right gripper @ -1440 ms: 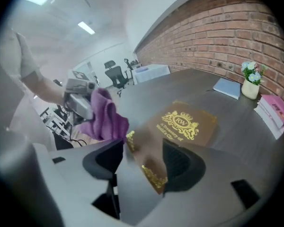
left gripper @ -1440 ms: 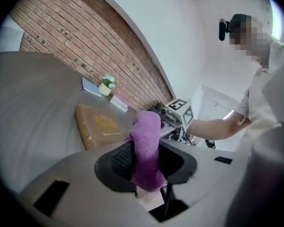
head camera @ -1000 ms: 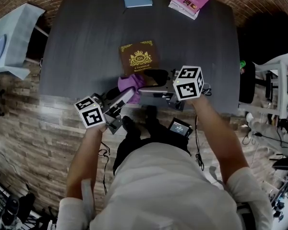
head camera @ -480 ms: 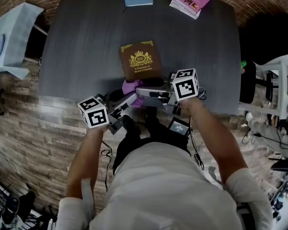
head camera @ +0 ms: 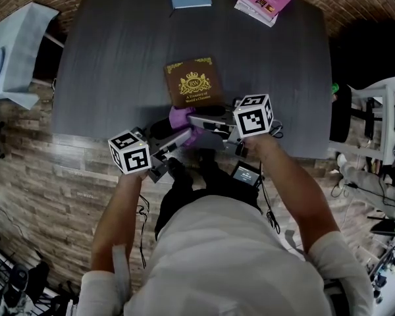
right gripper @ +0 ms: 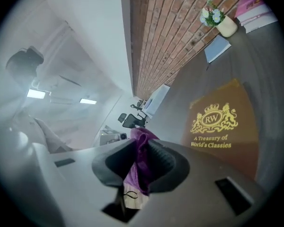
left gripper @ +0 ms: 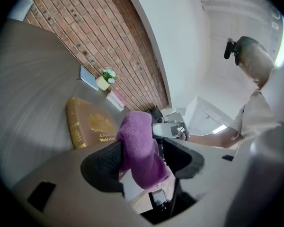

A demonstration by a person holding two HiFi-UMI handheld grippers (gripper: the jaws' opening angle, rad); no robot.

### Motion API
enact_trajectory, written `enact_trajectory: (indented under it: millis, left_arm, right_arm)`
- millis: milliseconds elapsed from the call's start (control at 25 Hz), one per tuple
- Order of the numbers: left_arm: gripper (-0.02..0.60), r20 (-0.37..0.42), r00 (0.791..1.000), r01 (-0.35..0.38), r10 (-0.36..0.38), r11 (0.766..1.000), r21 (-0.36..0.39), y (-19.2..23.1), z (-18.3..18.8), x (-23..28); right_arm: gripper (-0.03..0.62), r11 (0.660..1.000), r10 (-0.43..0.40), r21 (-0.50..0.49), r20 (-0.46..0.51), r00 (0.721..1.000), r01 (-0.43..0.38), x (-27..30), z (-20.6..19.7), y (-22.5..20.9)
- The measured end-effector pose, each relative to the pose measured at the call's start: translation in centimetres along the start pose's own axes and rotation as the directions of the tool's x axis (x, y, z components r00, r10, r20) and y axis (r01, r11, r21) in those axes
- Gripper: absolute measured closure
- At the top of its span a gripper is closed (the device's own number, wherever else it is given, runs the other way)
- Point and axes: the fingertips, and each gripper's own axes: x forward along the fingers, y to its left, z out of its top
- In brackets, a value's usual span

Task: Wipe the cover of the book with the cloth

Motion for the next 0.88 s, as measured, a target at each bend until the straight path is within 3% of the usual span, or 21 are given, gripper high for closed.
enact_trajectory:
  millis: [160,320,480,560,640,760,880]
  left_arm:
    - [0.318,0.022,0.993,-0.113,0.113,0.994,-0.009,2.5,0.4,-0.6]
    - [0.329,-0.014,0.984,-0.180,0.180,0.983,-0.025,3.9,-0.3,-0.8]
    - [0.480,-0.066,0.976,-0.205,0.208,0.978,0.041,3.8,-0.8,0.3]
    - [0.548,-0.098,0.969,-0.220,0.227,0.972,0.080,3.9,-1.2,1.0]
    - [0.572,-0.136,0.960,-0.230,0.244,0.967,0.113,4.1,-1.7,1.5]
    - [0.574,-0.205,0.939,-0.247,0.275,0.957,0.154,4.6,-2.7,2.3]
    - [0.574,-0.275,0.906,-0.282,0.322,0.943,0.176,5.4,-4.1,2.7]
  right_arm:
    - [0.510,0.993,-0.111,-0.042,0.021,0.994,0.112,-0.7,2.5,-2.2]
    - [0.511,0.960,-0.264,-0.076,0.060,0.963,0.269,-1.8,5.7,-5.1]
    - [0.511,0.917,-0.382,-0.089,0.086,0.920,0.389,-2.2,8.4,-7.6]
    - [0.511,0.902,-0.414,-0.096,0.081,0.906,0.421,-2.0,9.1,-8.4]
    - [0.511,0.893,-0.434,-0.103,0.068,0.898,0.439,-1.3,9.5,-9.0]
    - [0.511,0.882,-0.455,-0.112,0.051,0.889,0.458,-0.1,10.0,-9.8]
    - [0.511,0.878,-0.464,-0.111,0.036,0.885,0.465,1.2,10.6,-10.1]
